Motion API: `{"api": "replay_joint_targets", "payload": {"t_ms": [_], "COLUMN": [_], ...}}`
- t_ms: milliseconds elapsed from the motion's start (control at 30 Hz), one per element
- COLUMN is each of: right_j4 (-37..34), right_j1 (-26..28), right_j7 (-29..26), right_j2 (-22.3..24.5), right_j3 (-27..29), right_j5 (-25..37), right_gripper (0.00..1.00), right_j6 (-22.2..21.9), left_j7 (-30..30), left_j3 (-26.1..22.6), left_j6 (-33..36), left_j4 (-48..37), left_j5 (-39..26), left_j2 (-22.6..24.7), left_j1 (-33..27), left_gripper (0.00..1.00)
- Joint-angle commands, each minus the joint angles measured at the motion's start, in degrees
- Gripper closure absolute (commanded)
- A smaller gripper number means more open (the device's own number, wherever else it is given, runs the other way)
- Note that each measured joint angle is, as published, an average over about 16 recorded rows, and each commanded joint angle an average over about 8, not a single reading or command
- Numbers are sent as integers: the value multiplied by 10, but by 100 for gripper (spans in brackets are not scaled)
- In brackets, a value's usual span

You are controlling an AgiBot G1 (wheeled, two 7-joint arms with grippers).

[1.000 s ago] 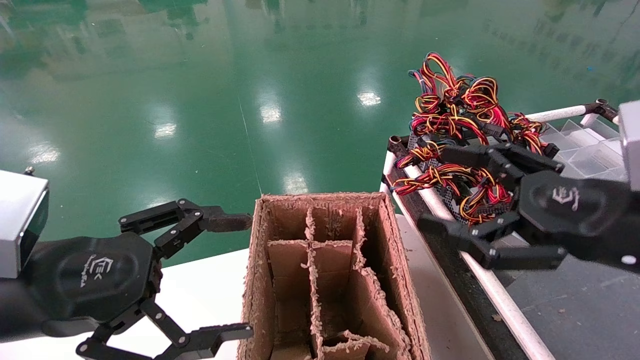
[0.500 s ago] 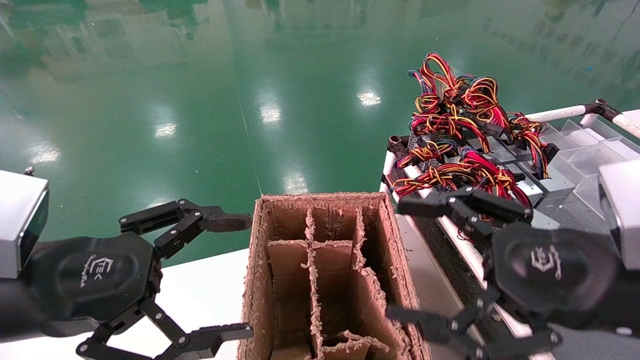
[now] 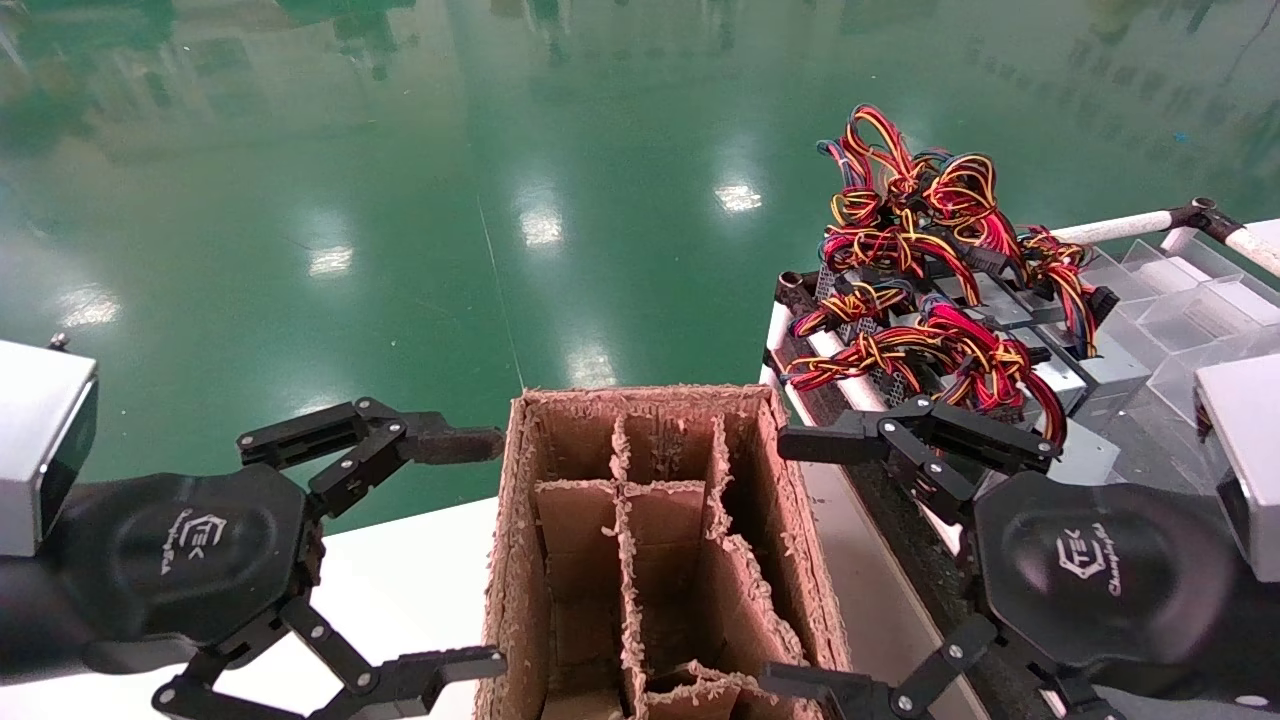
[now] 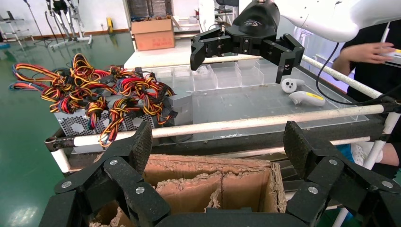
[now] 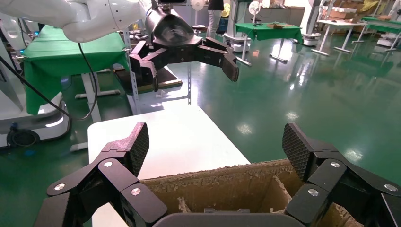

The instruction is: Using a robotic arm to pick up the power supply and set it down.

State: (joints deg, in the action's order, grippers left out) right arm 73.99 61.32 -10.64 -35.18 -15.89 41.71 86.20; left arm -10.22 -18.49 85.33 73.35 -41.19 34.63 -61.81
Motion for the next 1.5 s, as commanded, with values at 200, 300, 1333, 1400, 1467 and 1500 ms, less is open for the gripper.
{"api": "replay_joint_targets", "payload": {"t_ms": [200,300,1333,1400,1467,1500], "right_j4": [-2,-3,-5,-5,-5,-5], "right_j1": [1,1,3,3,3,3], "right_j7": [0,-1,-1,-1,-1,-1], "right_j2": [1,1,2,2,2,2], "right_j3": [-1,-1,-1,-1,-1,-1], "right_j5": [0,0,2,2,2,2], "right_gripper": [0,0,0,0,0,0], "right_j6": [-3,-3,-6,-6,-6,-6], "left_j7": [0,0,0,0,0,0], "left_j3": [0,0,0,0,0,0], "left_j6": [0,0,0,0,0,0], "left_j4": [0,0,0,0,0,0], "left_j5": [0,0,0,0,0,0], "left_j2": [0,0,0,0,0,0], "left_j1": [0,0,0,0,0,0], "left_gripper": [0,0,0,0,0,0]}}
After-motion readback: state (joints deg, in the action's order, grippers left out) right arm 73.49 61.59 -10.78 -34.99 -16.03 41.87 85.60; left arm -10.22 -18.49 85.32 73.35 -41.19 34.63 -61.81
